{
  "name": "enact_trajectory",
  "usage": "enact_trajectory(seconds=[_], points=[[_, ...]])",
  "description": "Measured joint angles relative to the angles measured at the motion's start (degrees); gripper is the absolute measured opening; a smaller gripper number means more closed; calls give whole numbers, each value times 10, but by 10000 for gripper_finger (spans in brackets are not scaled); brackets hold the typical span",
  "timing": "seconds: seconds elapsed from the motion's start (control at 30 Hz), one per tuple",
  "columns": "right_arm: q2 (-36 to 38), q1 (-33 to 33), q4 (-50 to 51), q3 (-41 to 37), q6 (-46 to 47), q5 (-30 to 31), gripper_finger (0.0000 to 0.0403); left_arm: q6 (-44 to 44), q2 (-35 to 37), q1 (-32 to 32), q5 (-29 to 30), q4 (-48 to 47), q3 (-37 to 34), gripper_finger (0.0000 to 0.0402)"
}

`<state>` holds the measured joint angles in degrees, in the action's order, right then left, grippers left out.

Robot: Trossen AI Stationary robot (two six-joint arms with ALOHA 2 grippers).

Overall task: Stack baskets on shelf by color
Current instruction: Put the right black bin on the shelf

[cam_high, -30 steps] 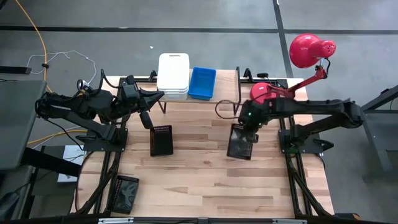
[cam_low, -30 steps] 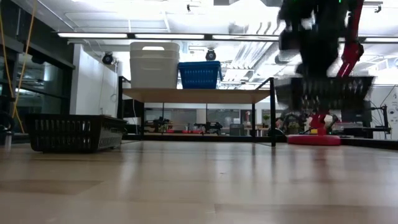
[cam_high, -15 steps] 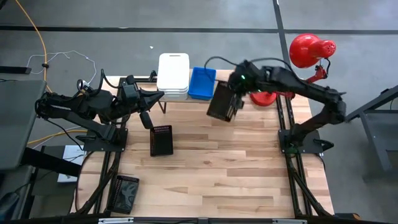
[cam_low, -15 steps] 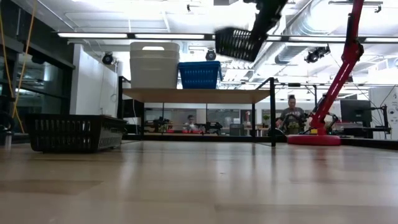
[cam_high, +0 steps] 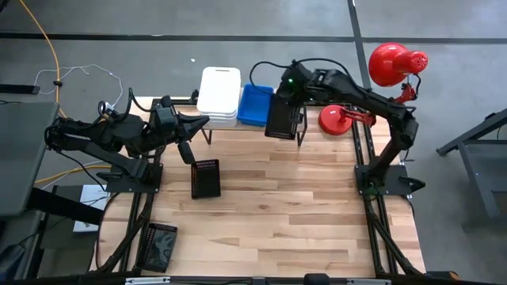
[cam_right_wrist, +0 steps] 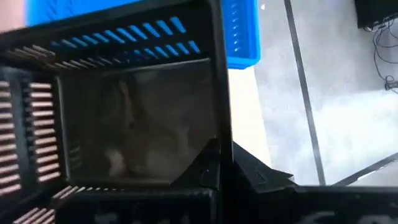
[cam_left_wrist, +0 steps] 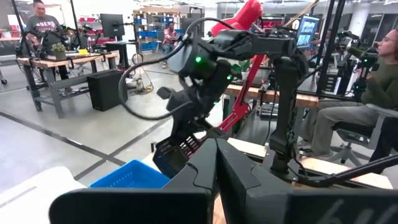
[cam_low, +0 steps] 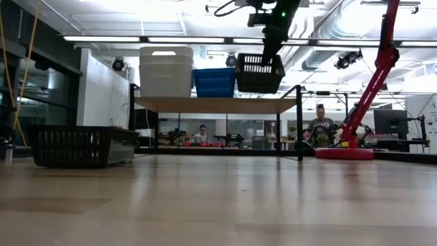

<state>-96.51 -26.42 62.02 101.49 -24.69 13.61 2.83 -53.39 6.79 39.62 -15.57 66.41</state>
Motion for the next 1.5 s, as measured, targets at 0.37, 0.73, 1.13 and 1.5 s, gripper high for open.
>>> enact_trajectory(seconds=[0.37,0.73,1.13,1.5], points=[[-10,-27,7,0,-23,28,0,1,0,0,0,0,0,1],[-10,-32,4,0,-43,30,0,0,0,0,0,0,0,1],[-11,-32,-2,0,-43,44,105,1,0,0,0,0,0,1],[53,-25,36,-2,96,-105,171,0,0,0,0,0,0,0]])
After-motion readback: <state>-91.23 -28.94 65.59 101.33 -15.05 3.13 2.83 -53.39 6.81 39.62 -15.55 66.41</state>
